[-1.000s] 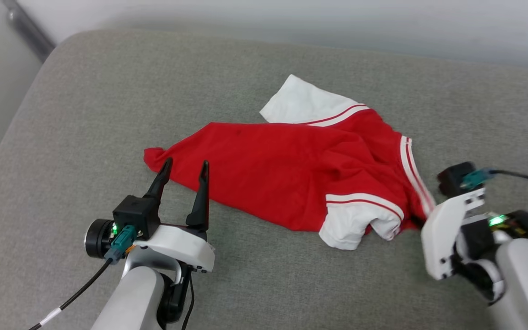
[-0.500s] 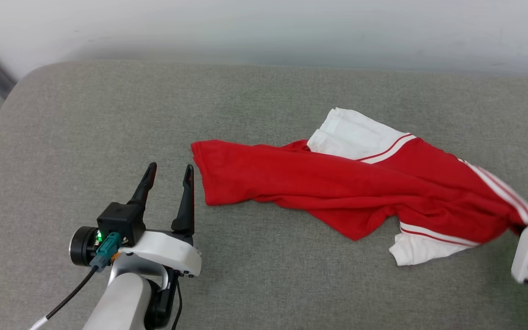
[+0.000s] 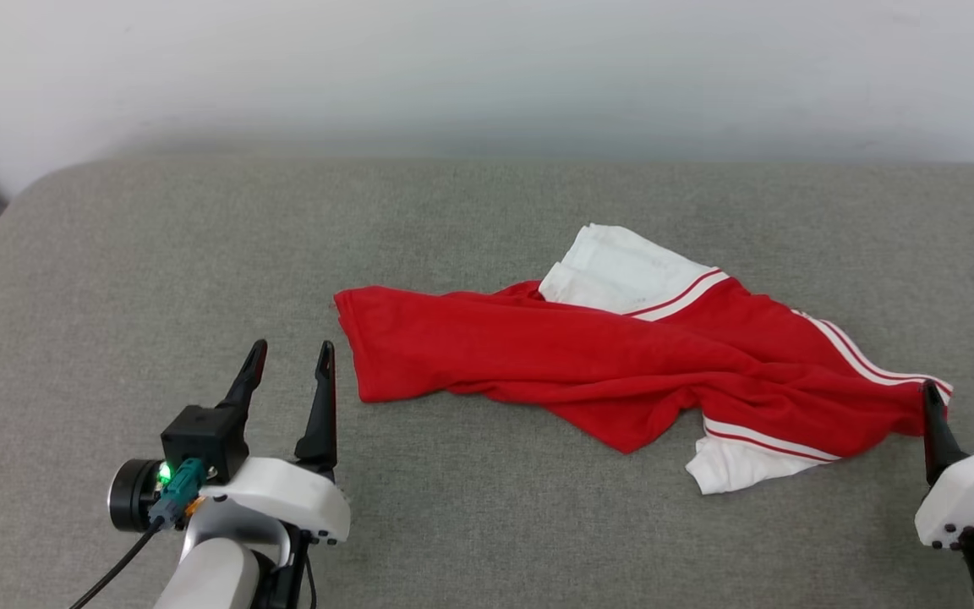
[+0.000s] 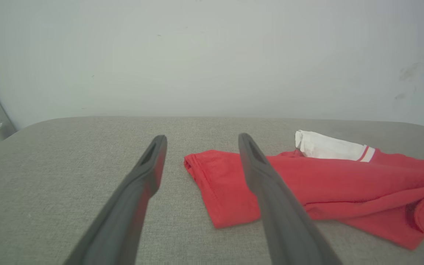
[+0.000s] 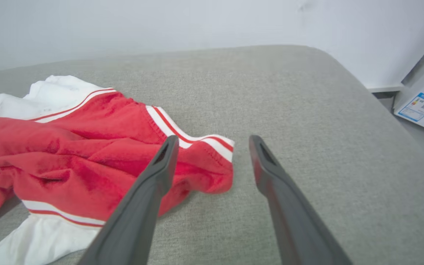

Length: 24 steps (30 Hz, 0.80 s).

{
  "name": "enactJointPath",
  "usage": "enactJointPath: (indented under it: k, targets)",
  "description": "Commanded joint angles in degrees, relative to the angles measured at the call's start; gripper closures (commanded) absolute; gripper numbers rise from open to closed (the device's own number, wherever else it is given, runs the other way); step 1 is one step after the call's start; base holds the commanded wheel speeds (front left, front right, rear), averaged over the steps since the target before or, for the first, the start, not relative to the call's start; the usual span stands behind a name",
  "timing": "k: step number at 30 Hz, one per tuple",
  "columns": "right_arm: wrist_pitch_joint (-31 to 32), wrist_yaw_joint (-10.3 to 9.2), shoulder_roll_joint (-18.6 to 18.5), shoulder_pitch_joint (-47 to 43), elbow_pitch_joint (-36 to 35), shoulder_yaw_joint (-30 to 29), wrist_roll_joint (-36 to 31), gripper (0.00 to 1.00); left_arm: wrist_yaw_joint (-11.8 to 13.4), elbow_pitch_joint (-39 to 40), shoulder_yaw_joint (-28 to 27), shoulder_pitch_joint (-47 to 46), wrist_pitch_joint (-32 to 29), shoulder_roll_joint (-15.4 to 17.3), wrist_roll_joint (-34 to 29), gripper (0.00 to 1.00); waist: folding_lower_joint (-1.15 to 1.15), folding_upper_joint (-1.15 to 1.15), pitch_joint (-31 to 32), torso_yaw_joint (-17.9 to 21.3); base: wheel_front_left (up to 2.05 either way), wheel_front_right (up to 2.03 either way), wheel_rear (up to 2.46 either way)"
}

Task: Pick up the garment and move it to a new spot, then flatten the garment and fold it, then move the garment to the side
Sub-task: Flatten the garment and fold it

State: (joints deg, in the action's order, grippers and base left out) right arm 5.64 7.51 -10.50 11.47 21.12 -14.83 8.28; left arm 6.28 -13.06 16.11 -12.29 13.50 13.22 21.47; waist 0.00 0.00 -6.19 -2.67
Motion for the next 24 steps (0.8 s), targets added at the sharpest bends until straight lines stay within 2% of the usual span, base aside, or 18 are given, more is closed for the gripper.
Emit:
enactJointPath:
  k: [1, 8, 14, 20, 24]
  targets:
    - [-3.4, -0.04, 0.6, -1.3, -1.8, 0.3, -2.4, 0.0, 0.4, 0.3, -0.2, 1.1, -0.2, 0.4, 0.4, 0.0, 0.0, 0.0, 1.3, 0.6, 0.0, 0.0, 0.0]
    - [-11.8, -0.05, 4.5, -6.5, -9.9, 3.8, -7.7, 0.0, 1.2, 1.1, -0.7, 4.0, -1.6, 1.9, 0.9, 0.0, 0.0, 0.0, 4.1, 1.9, 0.0, 0.0, 0.0]
    - [-11.7, -0.05, 6.8, -12.8, -18.5, 8.3, -7.8, 0.0, 1.8, 1.5, -0.8, 6.5, -3.1, 2.8, 1.5, 0.0, 0.0, 0.0, 6.4, 3.3, 0.0, 0.0, 0.0]
    - [-10.2, -0.05, 7.6, -17.3, -25.6, 10.7, -6.0, 0.0, 2.2, 2.0, -1.0, 8.0, -4.1, 3.6, 2.0, 0.0, 0.0, 0.0, 7.3, 5.0, 0.0, 0.0, 0.0]
    - [-9.7, -0.04, 7.7, -18.2, -27.9, 11.9, -4.4, 0.0, 1.1, 1.7, -0.1, 6.1, -6.4, 4.1, 2.3, 0.0, 0.0, 0.0, 7.0, 5.9, 0.0, 0.0, 0.0]
